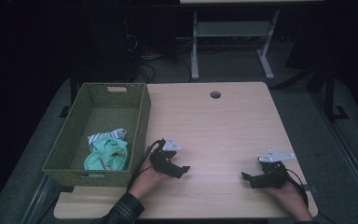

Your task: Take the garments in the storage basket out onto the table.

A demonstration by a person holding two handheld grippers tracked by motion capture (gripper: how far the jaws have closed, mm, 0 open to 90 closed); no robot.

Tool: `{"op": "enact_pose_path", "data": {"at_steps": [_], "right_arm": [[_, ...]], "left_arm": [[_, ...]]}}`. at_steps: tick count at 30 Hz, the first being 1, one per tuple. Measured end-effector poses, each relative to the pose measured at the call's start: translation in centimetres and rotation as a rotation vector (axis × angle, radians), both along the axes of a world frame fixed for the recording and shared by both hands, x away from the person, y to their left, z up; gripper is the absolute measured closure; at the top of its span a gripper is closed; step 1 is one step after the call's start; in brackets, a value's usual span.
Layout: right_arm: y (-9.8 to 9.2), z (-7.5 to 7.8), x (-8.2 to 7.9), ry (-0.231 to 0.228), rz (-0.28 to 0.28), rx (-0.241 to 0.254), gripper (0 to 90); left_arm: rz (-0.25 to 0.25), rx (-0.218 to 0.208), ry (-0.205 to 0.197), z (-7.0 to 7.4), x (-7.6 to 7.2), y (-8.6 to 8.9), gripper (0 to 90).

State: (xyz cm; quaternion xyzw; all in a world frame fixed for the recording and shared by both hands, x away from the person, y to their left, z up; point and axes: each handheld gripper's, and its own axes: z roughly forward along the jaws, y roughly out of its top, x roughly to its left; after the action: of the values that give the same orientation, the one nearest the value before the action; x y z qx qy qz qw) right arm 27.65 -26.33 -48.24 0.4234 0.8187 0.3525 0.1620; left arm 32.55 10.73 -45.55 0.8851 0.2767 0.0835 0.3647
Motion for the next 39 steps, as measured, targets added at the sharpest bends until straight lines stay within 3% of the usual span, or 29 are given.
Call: {"op": "enact_pose_path", "data": {"at_steps": [18, 39], "right_arm": [[0.0, 0.0, 0.0, 0.003, -0.004, 0.001, 8.0], [0.0, 0.0, 0.0, 0.003, -0.011, 0.003, 8.0]], "left_arm": [[0.015, -0.036, 0.012, 0.8, 0.3, 0.3, 13.8], [0.009, -0.034, 0.023, 1.4, 0.3, 0.2, 13.8]]}}
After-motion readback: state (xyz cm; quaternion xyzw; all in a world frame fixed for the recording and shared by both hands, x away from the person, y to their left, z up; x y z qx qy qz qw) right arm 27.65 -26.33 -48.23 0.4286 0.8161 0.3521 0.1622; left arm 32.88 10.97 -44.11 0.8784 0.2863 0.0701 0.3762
